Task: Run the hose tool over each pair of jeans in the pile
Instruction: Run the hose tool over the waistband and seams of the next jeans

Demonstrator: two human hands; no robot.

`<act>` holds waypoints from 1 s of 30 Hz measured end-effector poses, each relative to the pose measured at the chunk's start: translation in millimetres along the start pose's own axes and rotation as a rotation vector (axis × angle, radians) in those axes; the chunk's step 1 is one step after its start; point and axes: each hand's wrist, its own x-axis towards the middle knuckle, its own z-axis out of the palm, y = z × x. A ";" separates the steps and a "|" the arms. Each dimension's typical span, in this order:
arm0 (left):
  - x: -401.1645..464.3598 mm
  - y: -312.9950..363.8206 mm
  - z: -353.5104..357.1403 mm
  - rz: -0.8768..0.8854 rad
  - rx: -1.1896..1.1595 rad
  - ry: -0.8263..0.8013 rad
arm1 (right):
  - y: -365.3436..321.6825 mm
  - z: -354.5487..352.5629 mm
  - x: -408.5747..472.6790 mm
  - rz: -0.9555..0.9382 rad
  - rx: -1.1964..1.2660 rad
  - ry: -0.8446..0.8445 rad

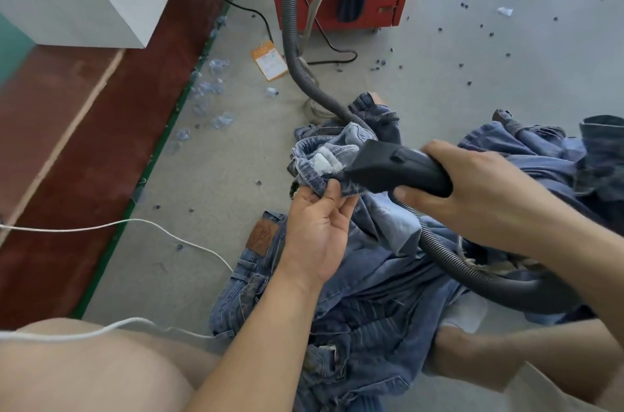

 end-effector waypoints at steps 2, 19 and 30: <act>-3.3 -4.0 0.6 -0.011 0.014 -0.027 | -3.8 6.7 6.0 0.024 0.030 0.032; -37.9 -23.1 -6.1 -0.325 -0.030 0.062 | 20.1 46.4 40.7 0.606 0.965 -0.012; -45.7 -35.0 -23.6 -0.611 0.299 0.547 | 25.2 57.0 48.8 0.539 0.492 0.078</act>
